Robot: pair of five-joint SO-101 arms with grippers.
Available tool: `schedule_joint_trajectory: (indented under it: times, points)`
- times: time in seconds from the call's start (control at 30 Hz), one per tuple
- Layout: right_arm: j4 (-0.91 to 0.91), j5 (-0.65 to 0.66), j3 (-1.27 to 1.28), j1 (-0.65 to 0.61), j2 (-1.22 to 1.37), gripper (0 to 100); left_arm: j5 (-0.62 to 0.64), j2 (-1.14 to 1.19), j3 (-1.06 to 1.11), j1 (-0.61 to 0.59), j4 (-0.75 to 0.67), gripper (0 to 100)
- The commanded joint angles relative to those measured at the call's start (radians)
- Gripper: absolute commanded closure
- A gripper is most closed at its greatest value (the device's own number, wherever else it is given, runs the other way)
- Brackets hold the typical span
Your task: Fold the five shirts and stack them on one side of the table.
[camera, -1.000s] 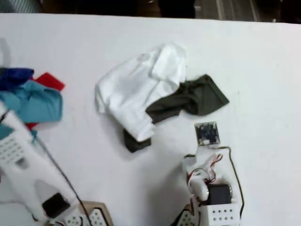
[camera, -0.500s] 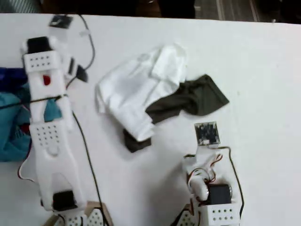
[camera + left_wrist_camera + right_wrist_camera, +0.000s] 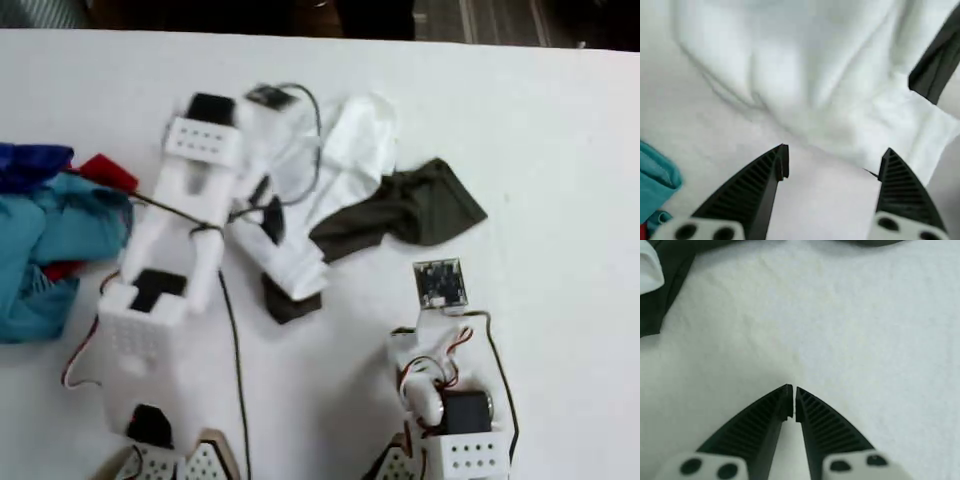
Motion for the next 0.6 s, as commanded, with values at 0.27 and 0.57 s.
schedule_joint_trajectory:
  times: [0.27,0.57]
  points:
    - [0.008,0.006,0.005,0.007,-0.012,97.8,-0.003,0.161,0.001,0.002,-0.12,70]
    - [0.008,0.006,0.005,0.007,-0.012,97.8,0.0,0.281,-0.179,-0.025,-0.06,96]
